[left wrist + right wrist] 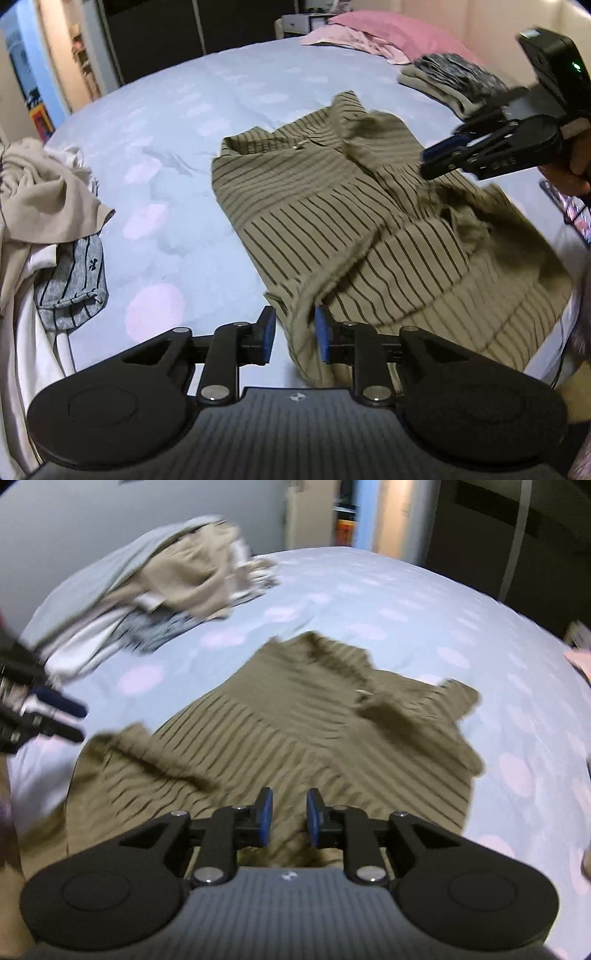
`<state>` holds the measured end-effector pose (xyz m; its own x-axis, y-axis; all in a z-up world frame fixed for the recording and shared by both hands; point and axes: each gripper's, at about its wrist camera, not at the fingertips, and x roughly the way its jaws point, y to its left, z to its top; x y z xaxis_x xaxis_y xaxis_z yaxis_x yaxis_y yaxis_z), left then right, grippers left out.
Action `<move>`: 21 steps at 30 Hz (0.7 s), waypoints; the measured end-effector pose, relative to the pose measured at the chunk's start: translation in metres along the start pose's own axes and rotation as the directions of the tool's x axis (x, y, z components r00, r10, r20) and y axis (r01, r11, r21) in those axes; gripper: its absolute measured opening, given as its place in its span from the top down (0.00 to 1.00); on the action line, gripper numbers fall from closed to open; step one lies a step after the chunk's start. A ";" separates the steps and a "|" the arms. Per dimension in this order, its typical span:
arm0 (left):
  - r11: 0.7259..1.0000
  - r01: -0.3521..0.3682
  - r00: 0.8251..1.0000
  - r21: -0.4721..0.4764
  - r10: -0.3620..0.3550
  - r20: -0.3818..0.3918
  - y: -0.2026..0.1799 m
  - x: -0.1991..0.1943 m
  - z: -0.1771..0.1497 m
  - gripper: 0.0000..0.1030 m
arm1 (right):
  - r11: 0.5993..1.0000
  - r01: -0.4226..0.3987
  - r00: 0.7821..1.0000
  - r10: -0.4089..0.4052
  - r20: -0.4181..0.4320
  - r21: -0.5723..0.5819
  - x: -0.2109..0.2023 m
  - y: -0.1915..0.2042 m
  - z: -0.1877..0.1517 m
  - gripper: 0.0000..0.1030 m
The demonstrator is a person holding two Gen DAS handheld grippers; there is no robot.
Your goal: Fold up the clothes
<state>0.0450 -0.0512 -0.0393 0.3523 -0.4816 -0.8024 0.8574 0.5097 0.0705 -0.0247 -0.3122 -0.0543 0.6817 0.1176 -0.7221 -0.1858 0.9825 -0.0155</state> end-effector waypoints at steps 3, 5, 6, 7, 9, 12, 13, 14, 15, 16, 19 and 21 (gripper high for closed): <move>1.000 0.008 1.000 -0.028 -0.007 0.004 0.014 0.007 0.020 0.62 | 0.996 0.007 1.000 -0.006 -0.010 0.088 -0.008 -0.028 0.008 0.64; 0.999 0.011 1.000 -0.046 -0.011 0.013 0.021 0.016 0.035 0.57 | 0.988 0.005 1.000 0.000 -0.031 0.154 -0.011 -0.054 0.012 0.60; 0.998 0.019 1.000 -0.063 -0.018 0.016 0.026 0.023 0.043 0.56 | 0.982 0.003 0.999 0.005 -0.043 0.187 -0.010 -0.065 0.012 0.59; 0.996 0.027 0.999 -0.079 -0.025 0.019 0.031 0.030 0.051 0.56 | 0.975 -0.003 0.998 0.016 -0.054 0.223 -0.009 -0.077 0.012 0.55; 0.990 0.050 0.999 -0.132 -0.047 0.023 0.041 0.045 0.065 0.53 | 0.952 -0.028 0.996 0.054 -0.076 0.305 -0.003 -0.101 0.013 0.47; 0.968 0.087 0.996 -0.236 -0.085 0.019 0.059 0.076 0.082 0.52 | 0.894 -0.059 0.990 0.111 -0.092 0.443 0.014 -0.133 0.012 0.36; 0.960 0.091 0.996 -0.265 -0.090 0.015 0.064 0.086 0.087 0.52 | 0.876 -0.061 0.989 0.118 -0.091 0.478 0.019 -0.141 0.013 0.36; 0.953 0.091 0.996 -0.290 -0.092 0.010 0.069 0.095 0.091 0.52 | 0.862 -0.056 0.990 0.115 -0.086 0.504 0.023 -0.149 0.013 0.36; 0.945 0.091 0.996 -0.313 -0.093 0.008 0.073 0.104 0.095 0.52 | 0.842 -0.058 0.991 0.115 -0.074 0.536 0.026 -0.158 0.015 0.36; 0.940 0.089 0.996 -0.331 -0.091 0.008 0.078 0.111 0.098 0.52 | 0.815 -0.068 0.991 0.121 -0.055 0.575 0.029 -0.168 0.016 0.36; 0.926 0.089 0.996 -0.366 -0.093 0.007 0.089 0.129 0.107 0.52 | 0.724 -0.095 0.991 0.131 -0.001 0.684 0.035 -0.199 0.020 0.36; 0.914 0.095 0.995 -0.395 -0.100 0.008 0.097 0.141 0.112 0.52 | 0.672 -0.091 0.992 0.130 0.004 0.735 0.042 -0.217 0.022 0.38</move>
<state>0.2200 -0.1497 -0.0791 0.2678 -0.5354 -0.8010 0.6690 0.7016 -0.2453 0.0599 -0.5172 -0.0661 0.6548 0.2449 -0.7150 0.3328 0.7559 0.5637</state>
